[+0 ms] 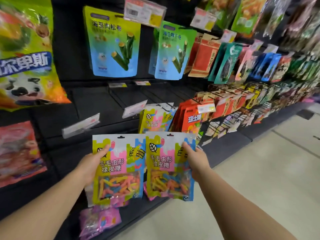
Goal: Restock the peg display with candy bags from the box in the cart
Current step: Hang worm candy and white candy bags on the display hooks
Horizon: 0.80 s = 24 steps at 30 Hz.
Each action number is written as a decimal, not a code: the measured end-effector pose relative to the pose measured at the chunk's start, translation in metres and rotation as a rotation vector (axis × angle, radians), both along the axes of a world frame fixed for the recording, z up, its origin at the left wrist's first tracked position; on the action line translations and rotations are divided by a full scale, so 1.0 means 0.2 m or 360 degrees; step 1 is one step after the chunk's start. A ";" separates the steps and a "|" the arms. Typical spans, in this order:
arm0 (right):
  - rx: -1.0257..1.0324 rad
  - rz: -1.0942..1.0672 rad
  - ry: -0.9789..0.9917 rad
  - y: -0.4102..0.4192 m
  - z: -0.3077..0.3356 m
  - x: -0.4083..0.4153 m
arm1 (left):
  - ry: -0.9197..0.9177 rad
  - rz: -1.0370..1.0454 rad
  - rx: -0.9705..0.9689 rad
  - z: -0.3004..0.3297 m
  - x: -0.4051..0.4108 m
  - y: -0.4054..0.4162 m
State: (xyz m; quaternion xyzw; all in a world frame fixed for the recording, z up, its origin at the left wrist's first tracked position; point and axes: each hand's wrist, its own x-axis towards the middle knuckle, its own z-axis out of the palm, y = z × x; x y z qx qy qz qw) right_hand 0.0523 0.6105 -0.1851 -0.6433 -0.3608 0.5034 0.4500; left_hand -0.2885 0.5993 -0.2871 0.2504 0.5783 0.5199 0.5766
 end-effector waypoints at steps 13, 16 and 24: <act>0.0042 0.0074 0.0018 0.70 -0.03 0.00 | -0.0071 0.0131 -0.0039 0.11 0.15 0.22; 0.0058 0.0201 -0.0007 0.84 -0.03 0.01 | -0.0082 0.0256 -0.0059 0.10 0.25 0.27; 0.0109 0.0589 0.0063 1.14 -0.11 0.09 | -0.0124 0.0462 -0.0078 0.09 0.57 0.39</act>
